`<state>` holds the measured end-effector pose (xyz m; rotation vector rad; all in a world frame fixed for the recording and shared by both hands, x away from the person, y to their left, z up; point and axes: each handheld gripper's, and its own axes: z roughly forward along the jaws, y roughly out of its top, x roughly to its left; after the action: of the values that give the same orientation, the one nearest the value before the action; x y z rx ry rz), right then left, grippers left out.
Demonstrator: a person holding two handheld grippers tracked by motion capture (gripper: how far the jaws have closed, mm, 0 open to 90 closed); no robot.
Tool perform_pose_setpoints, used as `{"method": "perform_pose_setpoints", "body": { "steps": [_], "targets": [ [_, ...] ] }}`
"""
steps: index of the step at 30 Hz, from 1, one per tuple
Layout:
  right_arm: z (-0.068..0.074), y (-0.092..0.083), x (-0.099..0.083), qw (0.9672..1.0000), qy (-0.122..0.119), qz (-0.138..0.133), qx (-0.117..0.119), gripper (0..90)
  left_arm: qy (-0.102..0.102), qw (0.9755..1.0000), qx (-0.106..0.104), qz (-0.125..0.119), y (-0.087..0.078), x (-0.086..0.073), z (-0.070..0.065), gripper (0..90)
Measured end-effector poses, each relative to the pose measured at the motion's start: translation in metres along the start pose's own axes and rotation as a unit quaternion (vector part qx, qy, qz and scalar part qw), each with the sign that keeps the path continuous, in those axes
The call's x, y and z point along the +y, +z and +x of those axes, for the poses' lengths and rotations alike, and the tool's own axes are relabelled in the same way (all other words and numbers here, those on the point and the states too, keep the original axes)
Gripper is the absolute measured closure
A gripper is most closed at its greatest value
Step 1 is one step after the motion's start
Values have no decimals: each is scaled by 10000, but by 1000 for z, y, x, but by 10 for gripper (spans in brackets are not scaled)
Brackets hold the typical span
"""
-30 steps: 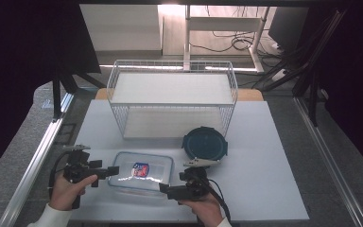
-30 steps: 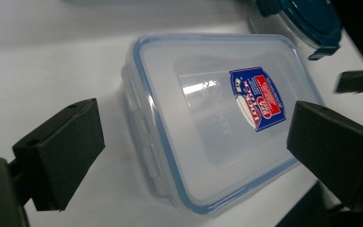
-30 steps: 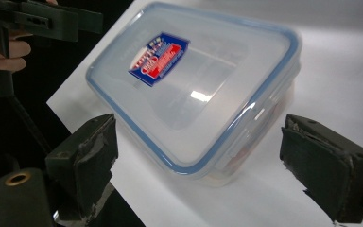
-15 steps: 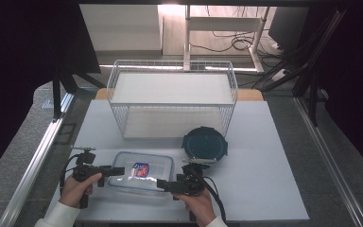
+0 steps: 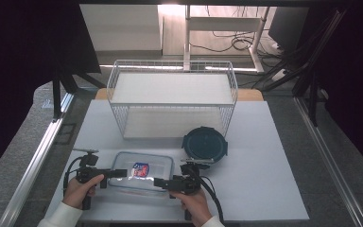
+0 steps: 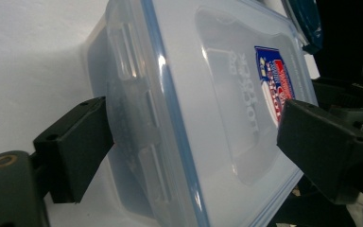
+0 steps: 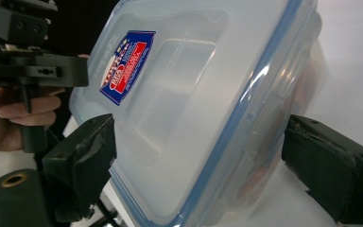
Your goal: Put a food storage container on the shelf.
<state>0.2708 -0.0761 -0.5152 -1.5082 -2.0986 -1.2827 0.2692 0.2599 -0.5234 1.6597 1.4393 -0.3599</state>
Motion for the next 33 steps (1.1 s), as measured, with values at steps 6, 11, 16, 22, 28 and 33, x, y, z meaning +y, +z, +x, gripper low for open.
{"method": "perform_pose_setpoints", "body": {
  "steps": [6,11,16,22,28,33],
  "targets": [
    [-5,2,0,9997,216,105,13,155,-104,9999,5,74,0,-3,2,141],
    [-3,-7,2,9998,187,-53,-42,284,-88,9997,211,-57,-8,-6,-5,217],
    [-3,-10,1,9994,317,-117,-45,340,-250,9994,209,-153,-13,-10,-6,277],
    [-1,-13,1,9991,378,-170,-67,377,-312,9990,195,-259,-17,-11,-7,321],
    [3,-26,6,9992,201,-297,-186,455,-170,9990,153,-380,-20,-12,-18,398],
    [0,-30,7,9992,217,-301,-149,458,-57,9988,221,-424,-22,-12,-24,406]
  ]
}}
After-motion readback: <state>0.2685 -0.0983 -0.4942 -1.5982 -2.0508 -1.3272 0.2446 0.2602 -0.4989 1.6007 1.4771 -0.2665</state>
